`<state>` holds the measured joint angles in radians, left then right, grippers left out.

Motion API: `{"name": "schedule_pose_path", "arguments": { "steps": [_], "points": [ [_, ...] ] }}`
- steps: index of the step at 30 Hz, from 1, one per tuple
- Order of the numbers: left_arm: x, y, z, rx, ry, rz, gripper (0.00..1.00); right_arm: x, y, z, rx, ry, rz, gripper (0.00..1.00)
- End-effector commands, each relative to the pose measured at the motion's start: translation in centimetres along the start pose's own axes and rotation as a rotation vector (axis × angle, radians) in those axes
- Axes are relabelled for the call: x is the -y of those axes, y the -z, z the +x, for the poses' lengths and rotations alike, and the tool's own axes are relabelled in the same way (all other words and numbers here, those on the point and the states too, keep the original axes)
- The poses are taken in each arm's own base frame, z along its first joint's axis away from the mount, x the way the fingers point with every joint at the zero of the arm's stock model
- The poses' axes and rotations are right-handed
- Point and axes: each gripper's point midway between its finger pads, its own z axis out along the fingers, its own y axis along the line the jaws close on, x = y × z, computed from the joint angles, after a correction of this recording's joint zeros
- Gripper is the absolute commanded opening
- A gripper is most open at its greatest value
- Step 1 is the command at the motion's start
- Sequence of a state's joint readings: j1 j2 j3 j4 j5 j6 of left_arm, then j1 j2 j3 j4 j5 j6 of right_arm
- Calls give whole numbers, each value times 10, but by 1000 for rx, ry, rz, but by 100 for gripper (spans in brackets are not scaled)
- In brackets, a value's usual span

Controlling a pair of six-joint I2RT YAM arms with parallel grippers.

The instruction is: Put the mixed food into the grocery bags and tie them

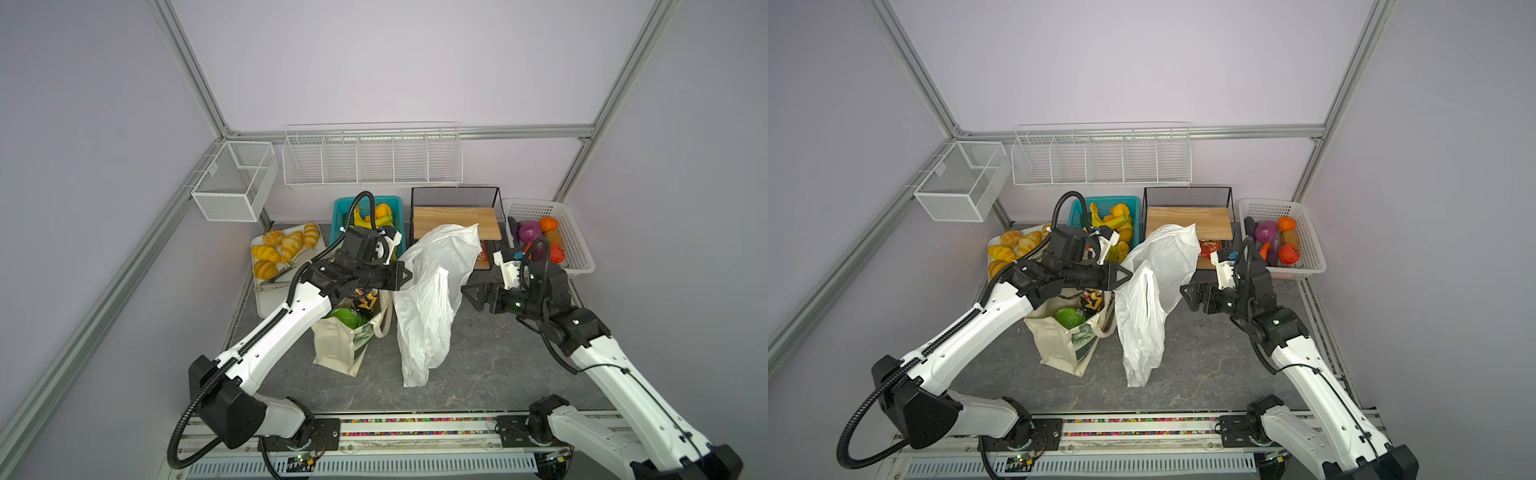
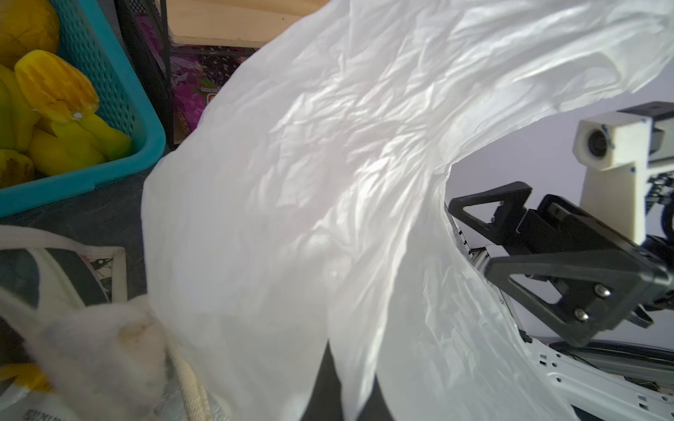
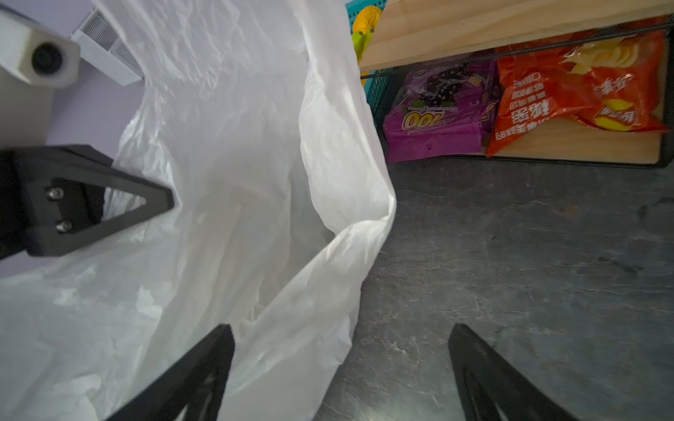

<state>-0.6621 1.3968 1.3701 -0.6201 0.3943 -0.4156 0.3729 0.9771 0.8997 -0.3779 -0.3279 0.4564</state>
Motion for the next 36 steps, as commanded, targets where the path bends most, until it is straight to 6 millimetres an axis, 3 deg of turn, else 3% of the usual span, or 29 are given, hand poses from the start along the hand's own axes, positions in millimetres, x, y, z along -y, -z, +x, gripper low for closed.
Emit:
{"name": "schedule_pose_path", "arguments": {
  "steps": [1, 4, 6, 9, 11, 13, 16, 18, 20, 24, 26, 29, 30, 36],
  "points": [
    [9, 10, -7, 38, -10, 32, 0, -24, -15, -19, 49, -97, -107, 94],
    [10, 12, -7, 45, -18, 33, 0, -21, -34, -14, -1, -90, -55, 97],
    [9, 13, -9, 55, -21, 27, 0, -4, -46, 1, -58, -85, 41, 98],
    [8, 18, -14, 84, -26, 9, 0, 36, -51, 32, -129, -71, 211, 86],
    [6, 23, -20, 121, -30, -14, 0, 67, -44, 52, -158, -45, 329, 67],
    [2, 28, -26, 154, -22, -33, 0, 90, -33, 63, -170, -37, 416, 55],
    [-8, 34, -32, 188, 8, -43, 0, 107, -20, 63, -153, -68, 452, 51],
    [-13, 33, -32, 190, 12, -50, 0, 97, -18, 55, -127, -55, 395, 51],
    [-14, 28, -27, 173, 7, -37, 0, 65, -24, 45, -107, -13, 228, 56],
    [-15, 16, -19, 126, 23, -9, 0, 17, -23, 27, -73, 95, 27, 80],
    [-14, 12, -17, 110, 25, 6, 0, 8, -20, 21, -50, 156, 12, 91],
    [-10, 8, -14, 93, 17, 37, 0, 5, -22, 11, -23, 239, 44, 98],
    [-10, 7, -14, 89, 15, 42, 0, 7, -23, 11, -24, 266, 61, 100],
    [-14, 5, -9, 60, -6, 20, 0, -14, -3, -44, 144, 355, 104, 99]
  ]
}}
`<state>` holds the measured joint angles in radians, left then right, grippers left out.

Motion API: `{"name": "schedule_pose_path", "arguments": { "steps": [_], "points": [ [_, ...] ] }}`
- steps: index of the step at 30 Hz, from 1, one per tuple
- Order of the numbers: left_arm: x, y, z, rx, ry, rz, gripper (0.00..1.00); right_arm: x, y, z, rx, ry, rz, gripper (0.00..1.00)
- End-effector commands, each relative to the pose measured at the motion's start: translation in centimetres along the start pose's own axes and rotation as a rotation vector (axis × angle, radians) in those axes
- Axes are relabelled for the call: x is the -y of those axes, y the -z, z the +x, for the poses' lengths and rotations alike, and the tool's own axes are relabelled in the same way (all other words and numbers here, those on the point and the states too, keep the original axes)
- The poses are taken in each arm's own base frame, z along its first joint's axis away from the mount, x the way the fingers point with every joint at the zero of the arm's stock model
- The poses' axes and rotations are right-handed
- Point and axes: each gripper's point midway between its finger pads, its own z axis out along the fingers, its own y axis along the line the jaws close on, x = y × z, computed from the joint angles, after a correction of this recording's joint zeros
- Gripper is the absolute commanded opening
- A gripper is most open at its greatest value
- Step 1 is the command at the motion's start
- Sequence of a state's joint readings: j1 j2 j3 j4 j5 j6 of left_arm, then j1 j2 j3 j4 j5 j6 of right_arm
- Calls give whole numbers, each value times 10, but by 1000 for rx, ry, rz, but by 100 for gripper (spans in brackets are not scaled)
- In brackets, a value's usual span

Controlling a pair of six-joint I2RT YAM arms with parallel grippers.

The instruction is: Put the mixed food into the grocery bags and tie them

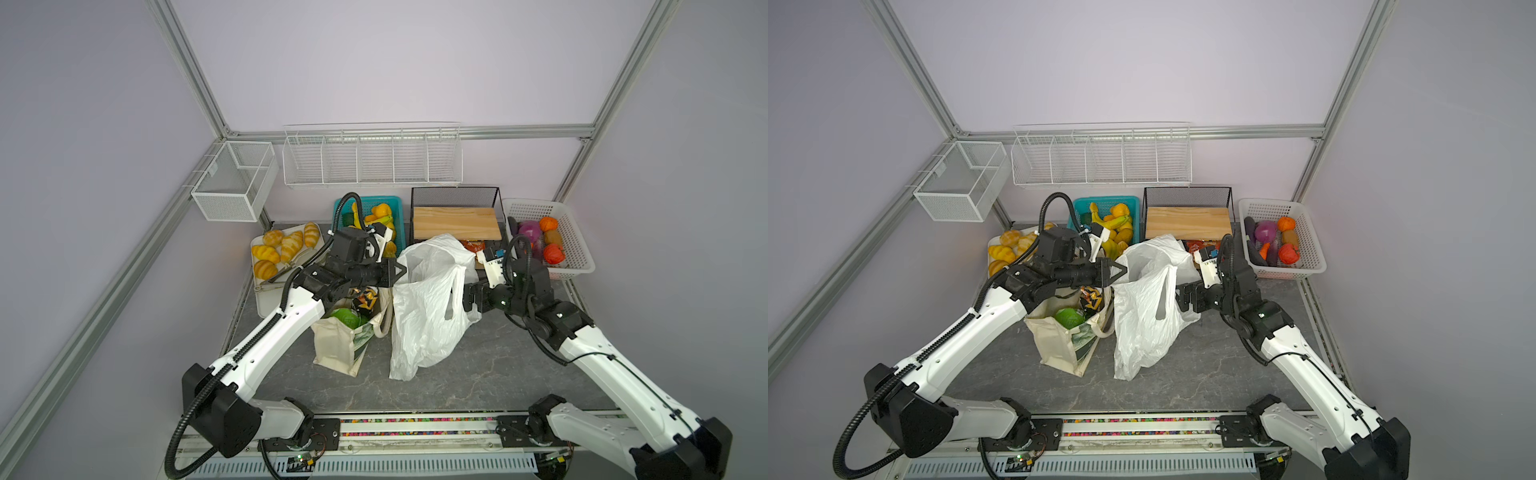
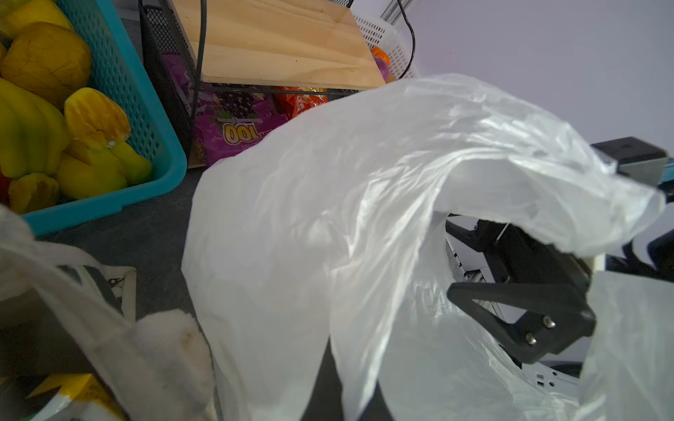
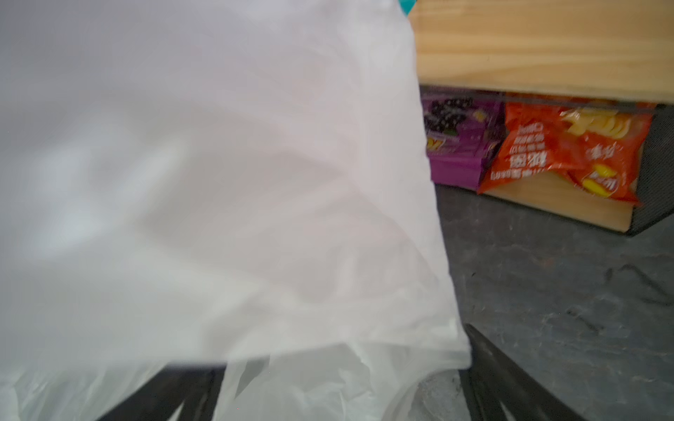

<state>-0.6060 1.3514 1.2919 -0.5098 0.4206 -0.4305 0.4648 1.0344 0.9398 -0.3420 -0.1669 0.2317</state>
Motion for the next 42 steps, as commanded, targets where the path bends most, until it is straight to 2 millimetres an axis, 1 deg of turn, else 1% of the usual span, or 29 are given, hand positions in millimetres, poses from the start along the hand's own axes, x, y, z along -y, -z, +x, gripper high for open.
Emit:
{"name": "schedule_pose_path", "arguments": {
  "steps": [1, 2, 4, 5, 7, 10, 12, 14, 16, 17, 18, 20, 21, 22, 23, 24, 26, 28, 30, 32, 34, 37, 39, 41, 42],
  "points": [
    [-4, -3, 4, -24, -30, -11, 0, -1, 14, -43, 129, 77, 33, 100],
    [-6, -3, 5, -26, -42, -22, 0, -6, 16, -51, 145, 80, 9, 99],
    [-10, -4, 6, -27, -62, -38, 0, -14, 14, -61, 150, 72, -31, 96],
    [-11, -4, 7, -31, -73, -40, 0, -14, 12, -65, 152, 52, -35, 93],
    [-10, -5, 8, -37, -99, -38, 0, -7, 7, -73, 150, -4, -26, 83],
    [-13, -6, 11, -47, -129, -45, 0, 4, -2, -85, 145, -115, -43, 65],
    [-13, -7, 12, -56, -152, -44, 0, 11, -8, -91, 139, -192, -60, 56],
    [-13, -5, 12, -62, -182, -53, 0, 20, -11, -96, 140, -270, -89, 50],
    [-15, -3, 12, -70, -205, -68, 0, 31, -9, -102, 152, -337, -117, 49],
    [-16, -2, 10, -69, -207, -78, 0, 36, -7, -103, 159, -358, -128, 50],
    [-16, -1, 8, -65, -199, -90, 0, 33, -6, -104, 157, -357, -148, 53],
    [-19, 1, 1, -55, -138, -121, 0, 19, -2, -100, 130, -295, -219, 71],
    [-20, 1, -2, -51, -111, -130, 0, 12, 0, -95, 110, -267, -251, 79],
    [-20, 0, -4, -48, -83, -136, 0, 6, 3, -87, 82, -235, -265, 88],
    [-19, -1, -7, -43, -54, -136, 0, 3, 7, -77, 55, -209, -253, 94],
    [-19, -2, -8, -34, -31, -134, 0, 2, 11, -65, 31, -188, -230, 97],
    [-17, -2, -11, -14, 0, -120, 0, 4, 22, -46, 4, -162, -170, 100],
    [-15, -3, -14, 8, 15, -109, 0, 12, 39, -33, 2, -140, -86, 99],
    [-15, -2, -14, 20, 11, -103, 0, 25, 55, -26, 13, -123, 23, 97],
    [-15, -1, -14, 23, 5, -106, 0, 46, 70, -27, 38, -136, 154, 97],
    [-15, -1, -13, 20, -3, -104, 0, 79, 83, -32, 69, -190, 307, 97],
    [-13, 0, -10, 10, -14, -88, 0, 129, 91, -43, 130, -300, 458, 97],
    [-13, -1, -8, 6, -21, -80, 0, 169, 92, -52, 176, -359, 563, 97],
    [-11, -1, -8, 10, -26, -70, 0, 212, 87, -57, 190, -427, 651, 96],
    [-9, -1, -8, 11, -27, -62, 0, 230, 84, -60, 188, -454, 681, 96]
  ]
}}
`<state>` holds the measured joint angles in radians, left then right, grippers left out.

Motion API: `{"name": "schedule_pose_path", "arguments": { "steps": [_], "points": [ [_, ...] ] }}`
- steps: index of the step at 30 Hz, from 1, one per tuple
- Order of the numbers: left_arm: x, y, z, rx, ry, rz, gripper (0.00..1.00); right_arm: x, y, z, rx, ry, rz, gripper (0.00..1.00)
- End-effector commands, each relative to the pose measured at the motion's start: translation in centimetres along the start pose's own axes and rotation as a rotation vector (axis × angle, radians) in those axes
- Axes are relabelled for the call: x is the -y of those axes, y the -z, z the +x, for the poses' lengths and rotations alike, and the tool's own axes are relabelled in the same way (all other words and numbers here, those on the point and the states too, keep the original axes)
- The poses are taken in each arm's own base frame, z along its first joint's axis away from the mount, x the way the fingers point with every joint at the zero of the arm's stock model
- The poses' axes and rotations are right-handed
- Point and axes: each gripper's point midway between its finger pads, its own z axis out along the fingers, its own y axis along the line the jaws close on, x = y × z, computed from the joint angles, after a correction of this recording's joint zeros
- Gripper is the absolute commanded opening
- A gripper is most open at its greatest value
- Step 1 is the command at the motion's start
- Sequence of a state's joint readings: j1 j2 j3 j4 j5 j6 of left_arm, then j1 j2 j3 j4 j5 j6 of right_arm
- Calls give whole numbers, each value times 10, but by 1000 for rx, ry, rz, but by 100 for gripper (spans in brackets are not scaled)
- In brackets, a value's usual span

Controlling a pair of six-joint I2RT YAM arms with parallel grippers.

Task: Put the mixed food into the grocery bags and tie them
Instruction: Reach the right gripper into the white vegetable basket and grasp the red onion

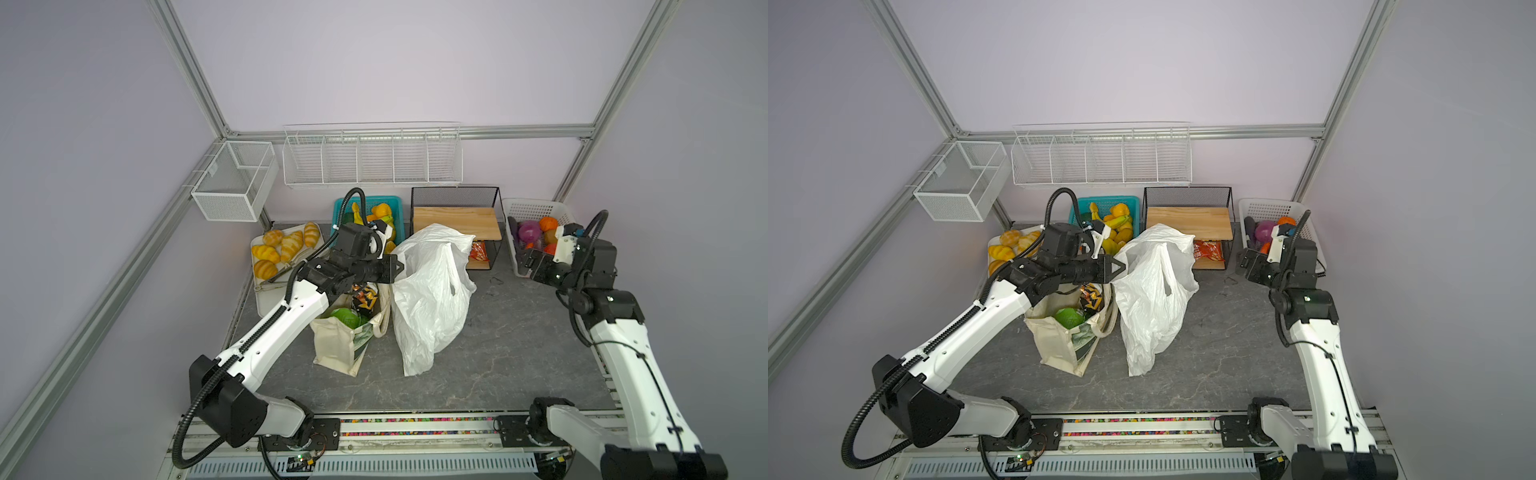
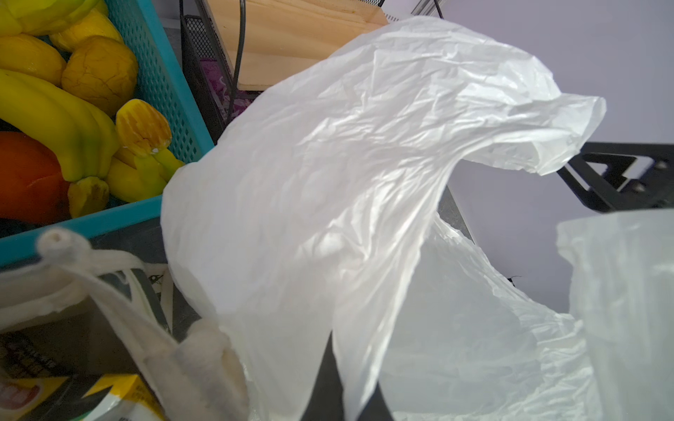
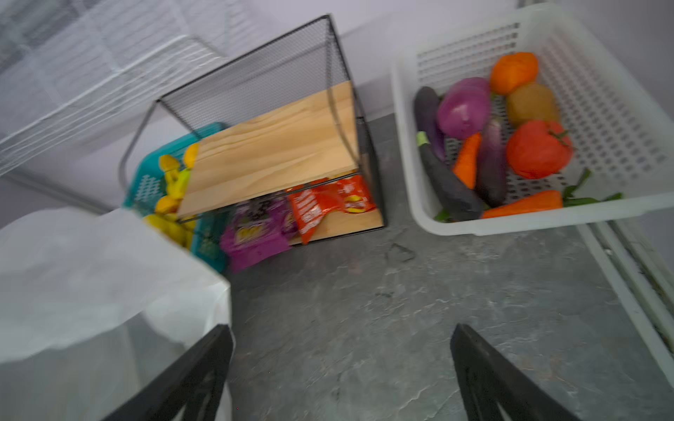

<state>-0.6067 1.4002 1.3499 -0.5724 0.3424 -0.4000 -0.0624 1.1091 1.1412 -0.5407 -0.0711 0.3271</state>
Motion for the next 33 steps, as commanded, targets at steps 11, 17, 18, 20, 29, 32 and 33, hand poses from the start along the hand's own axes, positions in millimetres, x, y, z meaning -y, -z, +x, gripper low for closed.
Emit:
{"name": "schedule_pose_path", "arguments": {
  "steps": [11, 17, 18, 20, 29, 32, 33],
  "points": [
    [6, 10, -3, 50, -22, 63, 0, 115, -192, -76, -98, -36, 367, 89],
    [3, 8, -2, 51, -26, 57, 0, 131, -257, -82, -132, -10, 374, 89],
    [3, 7, -2, 50, -25, 58, 0, 134, -265, -82, -138, -9, 376, 89],
    [2, 8, -2, 52, -28, 57, 0, 139, -283, -76, -164, -10, 365, 89],
    [-1, 11, -5, 71, -42, 43, 0, 147, -328, -55, -212, -28, 305, 93],
    [-2, 10, -4, 66, -39, 43, 0, 149, -332, -51, -220, -29, 301, 97],
    [-2, 10, -4, 67, -40, 44, 0, 150, -332, -51, -222, -31, 299, 98]
  ]
}}
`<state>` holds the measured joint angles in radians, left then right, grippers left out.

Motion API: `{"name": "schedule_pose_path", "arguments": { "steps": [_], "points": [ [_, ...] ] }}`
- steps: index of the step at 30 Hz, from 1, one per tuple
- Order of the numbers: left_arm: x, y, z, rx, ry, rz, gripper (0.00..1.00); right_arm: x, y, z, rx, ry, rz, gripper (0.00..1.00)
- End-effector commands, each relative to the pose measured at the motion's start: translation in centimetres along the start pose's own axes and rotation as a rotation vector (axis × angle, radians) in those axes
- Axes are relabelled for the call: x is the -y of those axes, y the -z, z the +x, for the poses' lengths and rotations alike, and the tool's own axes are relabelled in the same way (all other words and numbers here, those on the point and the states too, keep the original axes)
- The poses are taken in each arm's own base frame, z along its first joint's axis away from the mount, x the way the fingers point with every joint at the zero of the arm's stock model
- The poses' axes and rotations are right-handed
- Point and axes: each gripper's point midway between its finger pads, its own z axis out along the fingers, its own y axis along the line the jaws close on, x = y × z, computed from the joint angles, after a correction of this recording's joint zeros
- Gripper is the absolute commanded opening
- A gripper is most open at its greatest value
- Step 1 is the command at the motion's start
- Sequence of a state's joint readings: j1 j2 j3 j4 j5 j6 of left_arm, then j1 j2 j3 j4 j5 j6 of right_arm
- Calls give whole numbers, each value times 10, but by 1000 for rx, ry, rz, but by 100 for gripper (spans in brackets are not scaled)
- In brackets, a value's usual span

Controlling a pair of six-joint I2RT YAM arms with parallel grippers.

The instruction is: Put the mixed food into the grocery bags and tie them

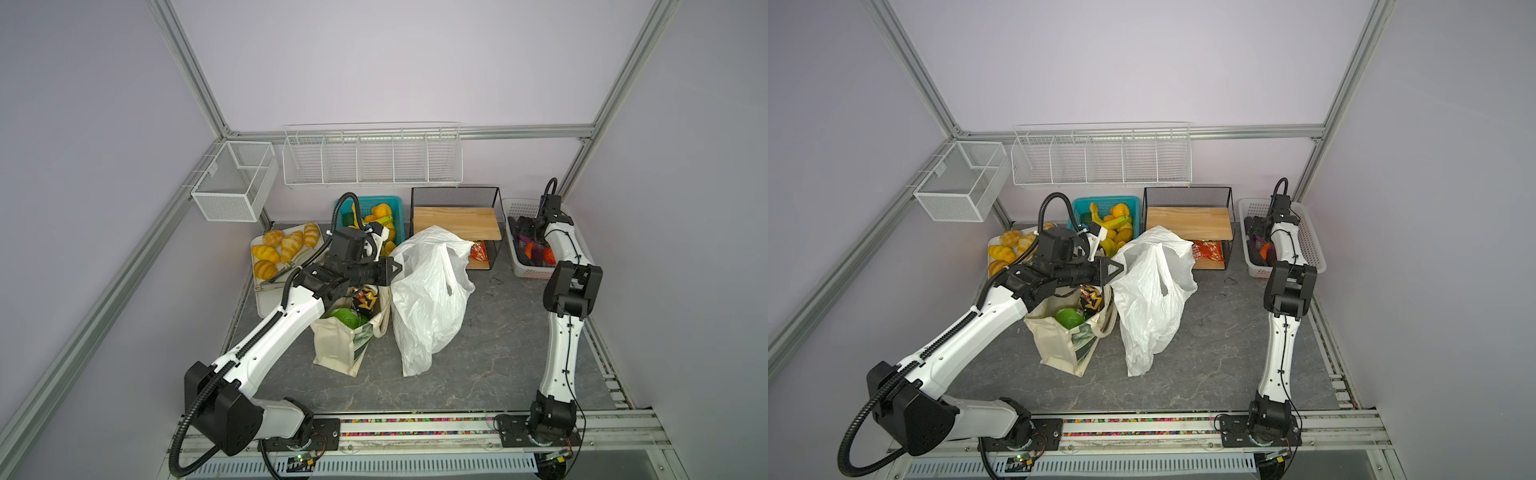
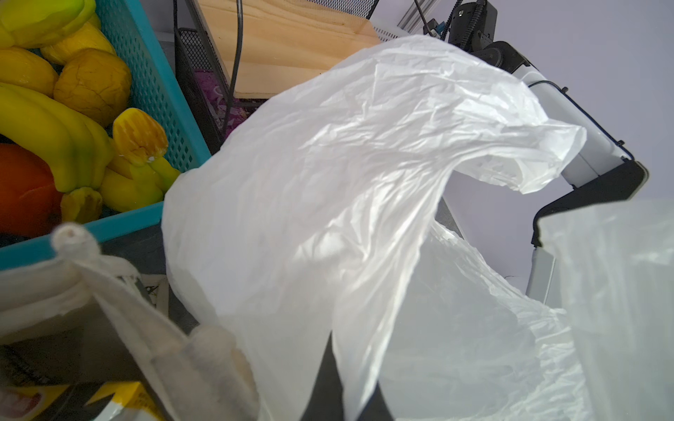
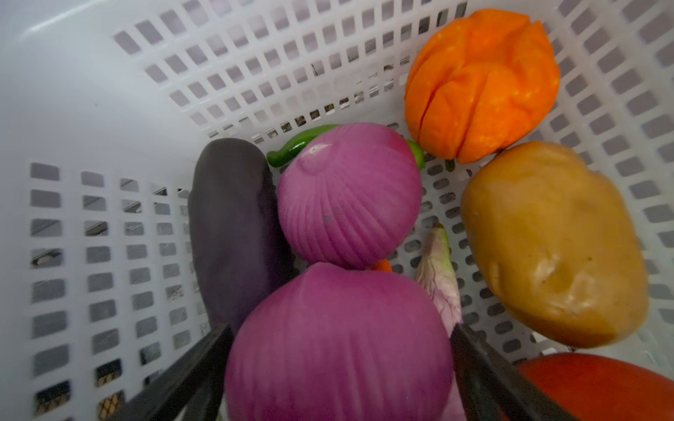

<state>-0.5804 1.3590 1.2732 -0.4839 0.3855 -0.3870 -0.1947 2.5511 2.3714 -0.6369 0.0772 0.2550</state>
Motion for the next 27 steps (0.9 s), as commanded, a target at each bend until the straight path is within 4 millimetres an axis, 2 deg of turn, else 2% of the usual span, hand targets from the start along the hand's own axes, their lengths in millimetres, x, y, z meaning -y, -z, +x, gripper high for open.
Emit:
{"name": "schedule_pose_path", "arguments": {
  "steps": [1, 9, 12, 16, 20, 24, 27],
  "points": [
    [1, 6, -3, 23, -23, 3, 0, 0, 0, -3, -3, 12, -22, 99],
    [2, 8, -3, 26, -28, 5, 0, -1, 14, -13, 13, 27, -44, 73],
    [2, 9, -4, 28, -30, 8, 0, -3, 25, -19, 22, 24, -67, 67],
    [3, 8, -3, 26, -31, 10, 0, -5, 45, -28, 41, 20, -86, 64],
    [4, 8, -2, 24, -28, 17, 0, -16, 76, -37, 72, 9, -154, 63],
    [6, 8, -2, 24, -28, 29, 0, -33, 128, -48, 143, -14, -236, 63],
    [6, 7, 0, 20, -25, 38, 0, -42, 164, -41, 211, -56, -305, 62]
  ]
}}
